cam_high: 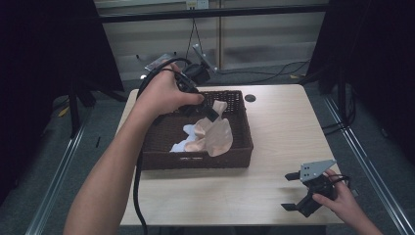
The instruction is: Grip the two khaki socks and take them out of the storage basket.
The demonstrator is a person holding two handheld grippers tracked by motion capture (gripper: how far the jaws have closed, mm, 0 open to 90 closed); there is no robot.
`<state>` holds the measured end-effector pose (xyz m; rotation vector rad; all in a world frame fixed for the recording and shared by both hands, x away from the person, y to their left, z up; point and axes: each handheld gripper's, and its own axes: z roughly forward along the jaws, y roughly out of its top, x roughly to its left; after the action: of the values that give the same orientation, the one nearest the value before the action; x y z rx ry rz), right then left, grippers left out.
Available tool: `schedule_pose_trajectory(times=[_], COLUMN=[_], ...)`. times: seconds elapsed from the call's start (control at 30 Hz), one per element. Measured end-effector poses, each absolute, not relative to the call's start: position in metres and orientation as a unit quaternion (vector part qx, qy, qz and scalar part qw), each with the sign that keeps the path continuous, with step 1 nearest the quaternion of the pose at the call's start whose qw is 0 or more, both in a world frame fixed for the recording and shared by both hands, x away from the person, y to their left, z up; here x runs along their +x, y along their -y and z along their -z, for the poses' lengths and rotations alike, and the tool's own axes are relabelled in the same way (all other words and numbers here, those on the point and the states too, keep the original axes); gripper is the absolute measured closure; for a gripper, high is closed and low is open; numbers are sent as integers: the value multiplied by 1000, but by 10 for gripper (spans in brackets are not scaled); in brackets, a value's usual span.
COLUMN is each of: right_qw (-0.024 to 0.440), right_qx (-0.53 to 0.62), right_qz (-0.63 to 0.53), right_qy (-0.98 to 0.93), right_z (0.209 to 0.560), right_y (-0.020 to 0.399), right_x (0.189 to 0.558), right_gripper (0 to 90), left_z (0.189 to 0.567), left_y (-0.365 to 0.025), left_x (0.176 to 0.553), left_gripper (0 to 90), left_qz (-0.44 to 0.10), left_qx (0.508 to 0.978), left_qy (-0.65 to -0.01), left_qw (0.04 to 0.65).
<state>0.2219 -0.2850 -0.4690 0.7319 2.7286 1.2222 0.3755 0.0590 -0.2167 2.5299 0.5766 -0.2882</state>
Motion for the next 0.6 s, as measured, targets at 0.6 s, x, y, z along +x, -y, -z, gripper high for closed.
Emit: schedule_pose_trajectory(times=[0.6], right_qw=[36], right_qx=[236], right_qz=[-398], right_qy=[-886], right_z=[468], right_y=[286], right_x=[222], right_gripper=[8], left_z=[253], left_y=[-43], left_x=[360], left_gripper=[817], left_qz=[122], left_qx=[942], left_qy=[-177], left_qw=[259])
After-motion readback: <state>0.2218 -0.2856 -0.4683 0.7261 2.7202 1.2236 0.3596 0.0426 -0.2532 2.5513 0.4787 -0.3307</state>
